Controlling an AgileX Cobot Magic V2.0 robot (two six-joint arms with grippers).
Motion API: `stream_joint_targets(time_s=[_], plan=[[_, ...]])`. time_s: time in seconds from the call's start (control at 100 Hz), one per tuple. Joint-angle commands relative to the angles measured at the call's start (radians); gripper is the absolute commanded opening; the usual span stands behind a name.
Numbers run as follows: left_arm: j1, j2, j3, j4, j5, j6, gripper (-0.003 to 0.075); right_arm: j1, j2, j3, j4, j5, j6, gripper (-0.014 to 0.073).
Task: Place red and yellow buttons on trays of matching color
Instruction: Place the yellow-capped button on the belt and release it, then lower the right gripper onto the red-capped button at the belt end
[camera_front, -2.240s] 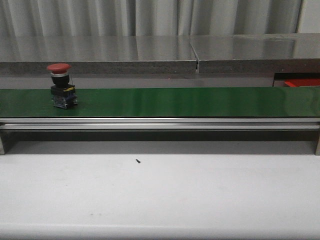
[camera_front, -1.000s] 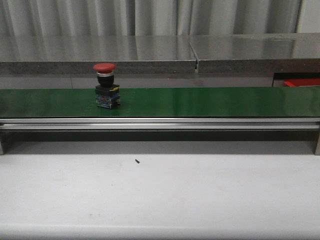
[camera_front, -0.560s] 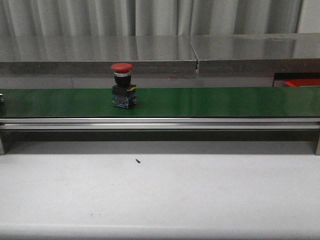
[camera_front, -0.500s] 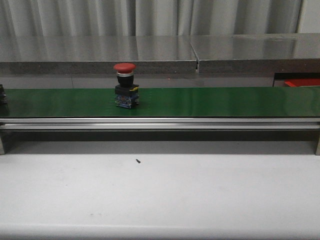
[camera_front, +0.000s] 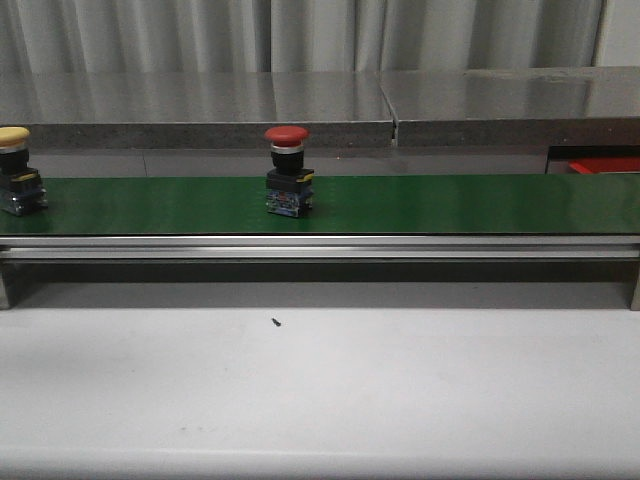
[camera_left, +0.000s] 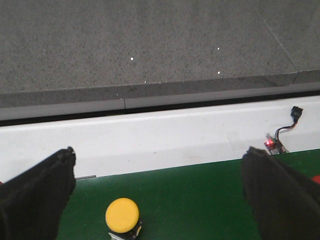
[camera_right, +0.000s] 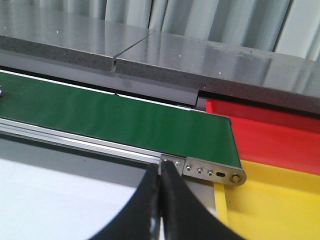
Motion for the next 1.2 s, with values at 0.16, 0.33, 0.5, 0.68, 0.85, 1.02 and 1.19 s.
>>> stream_joint_targets(time_s=[0.16,0.33,0.5,0.68,0.85,1.02,1.19], plan=[[-0.050,-0.355,0.371,-0.021,-0.290,0.003,0.0620,-0.004,-0.011,0.000,-0.001,-0.117,-0.002,-0.0069],[-0.050,-0.568,0.591,-0.018,-0.325,0.003,0.0594,-0.004,-0.011,0.000,-0.001,-0.128,-0.002,-0.0069],[-0.050,-0.735,0.726,-0.018,-0.327,0.003,0.0357,-0.004,-0.011,0.000,0.000,-0.175,-0.002,-0.0069],[-0.050,-0.824,0.788,0.013,-0.350,0.003,-0.0015,-0.004,-0.009,-0.063,0.049,-0.181,-0.002,-0.0069],[-0.050,-0.826,0.800,0.036,-0.367,0.003,-0.0019,-0.004,0.073,-0.269,0.061,0.096,-0.002,-0.0069],[-0.050,-0.826,0.800,0.036,-0.367,0.003,-0.0019,-0.004,0.280,-0.569,0.081,0.490,-0.002,-0.0069],[-0.050,-0.826,0.800,0.036,-0.367,0.003,-0.0019,-0.004,0.511,-0.812,0.087,0.789,-0.002,-0.0069]])
